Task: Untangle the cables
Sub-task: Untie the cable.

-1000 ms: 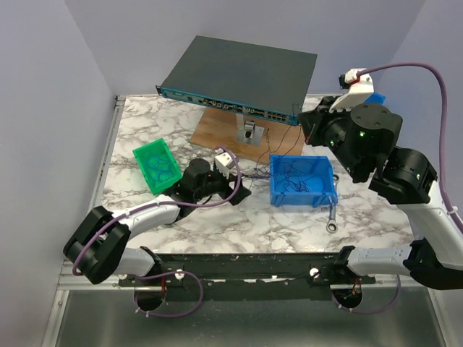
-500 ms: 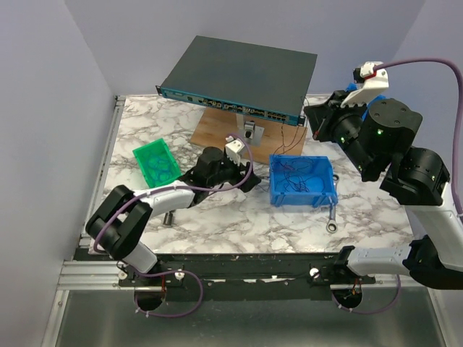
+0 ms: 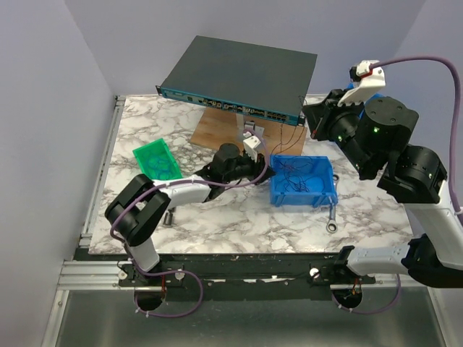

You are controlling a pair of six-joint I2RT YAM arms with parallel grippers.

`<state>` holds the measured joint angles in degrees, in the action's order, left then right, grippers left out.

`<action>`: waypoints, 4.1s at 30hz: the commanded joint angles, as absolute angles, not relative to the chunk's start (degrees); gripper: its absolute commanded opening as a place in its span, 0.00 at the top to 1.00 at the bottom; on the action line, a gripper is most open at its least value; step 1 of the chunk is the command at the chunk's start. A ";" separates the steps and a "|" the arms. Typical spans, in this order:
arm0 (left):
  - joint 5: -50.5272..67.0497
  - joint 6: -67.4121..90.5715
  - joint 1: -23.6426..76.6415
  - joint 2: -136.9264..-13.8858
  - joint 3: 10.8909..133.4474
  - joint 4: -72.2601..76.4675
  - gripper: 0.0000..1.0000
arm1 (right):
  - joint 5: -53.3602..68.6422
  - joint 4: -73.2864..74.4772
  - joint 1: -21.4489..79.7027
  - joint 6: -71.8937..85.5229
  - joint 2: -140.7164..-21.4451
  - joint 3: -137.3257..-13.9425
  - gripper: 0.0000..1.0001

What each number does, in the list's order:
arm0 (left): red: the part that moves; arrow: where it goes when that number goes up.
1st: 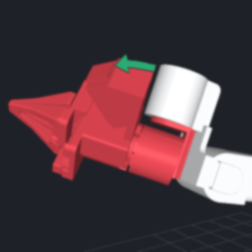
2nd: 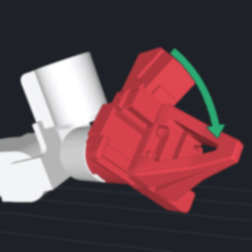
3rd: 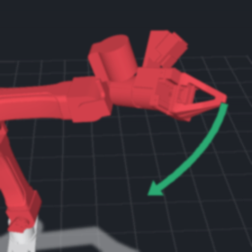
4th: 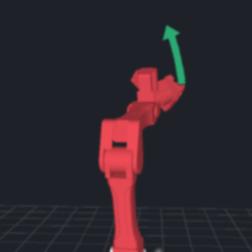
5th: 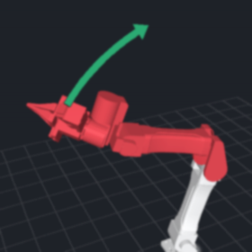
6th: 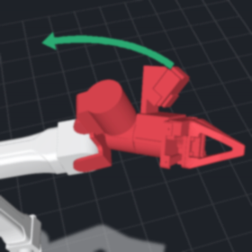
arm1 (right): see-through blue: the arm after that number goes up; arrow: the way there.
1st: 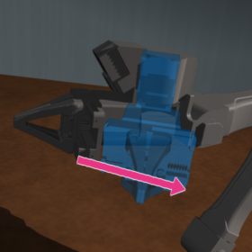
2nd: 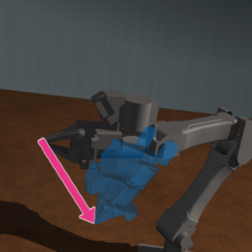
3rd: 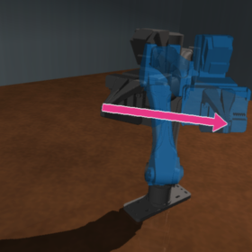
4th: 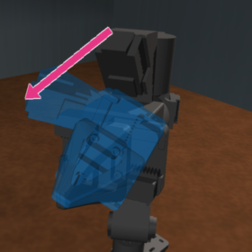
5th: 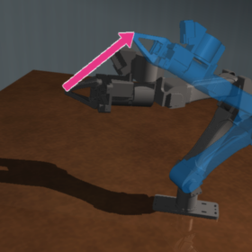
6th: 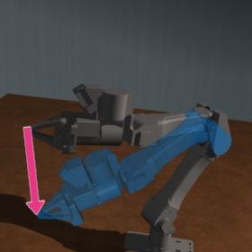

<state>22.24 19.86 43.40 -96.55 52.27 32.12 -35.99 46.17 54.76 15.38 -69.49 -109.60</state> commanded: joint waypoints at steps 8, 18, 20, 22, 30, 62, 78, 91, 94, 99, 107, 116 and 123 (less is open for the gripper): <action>19.24 28.96 34.06 -85.22 38.49 36.51 1.00 | -53.28 46.67 54.87 15.59 -65.42 -107.98 0.99; 11.26 36.81 12.73 -60.39 26.13 16.24 1.00 | -68.58 43.59 54.85 9.00 -59.37 -106.97 0.99; 8.71 38.82 8.72 -55.44 23.98 14.64 1.00 | -68.78 43.76 54.88 9.80 -58.74 -105.57 0.99; 4.31 40.25 5.46 -50.66 22.72 11.46 1.00 | -68.99 43.70 54.89 10.68 -58.24 -104.41 0.99; 2.98 41.21 3.02 -39.20 19.42 12.09 1.00 | -65.86 43.36 54.88 10.45 -58.67 -104.15 0.99; -0.99 27.60 16.79 -17.06 5.70 13.10 1.00 | -1.85 44.36 54.86 19.81 -64.29 -66.45 0.23; -2.53 27.77 16.78 -17.28 5.76 12.00 1.00 | -9.60 17.84 67.20 28.15 -86.66 -56.89 0.10; -2.72 27.69 16.79 -17.22 5.70 11.69 1.00 | -21.53 16.33 70.43 18.78 -95.63 -60.05 0.13; -2.81 27.60 16.78 -17.27 5.71 11.69 1.00 | -22.12 17.11 70.56 16.08 -95.43 -61.19 0.14; -2.90 27.58 16.79 -17.66 5.63 11.85 1.00 | -22.39 20.86 70.54 13.33 -91.69 -63.19 0.15; -2.98 27.60 16.79 -18.48 5.72 12.22 1.00 | -14.97 20.75 70.42 10.43 -87.62 -63.85 0.12; -3.52 27.76 16.79 -17.96 5.63 11.87 1.00 | -19.16 18.76 70.44 9.54 -98.06 -63.43 0.15; -3.90 27.77 16.79 -17.69 5.62 11.69 1.00 | -27.32 17.50 70.41 9.81 -100.82 -63.20 0.41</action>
<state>-2.37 28.32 16.62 -18.26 5.98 11.42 -20.91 19.16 70.13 9.93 -99.68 -62.83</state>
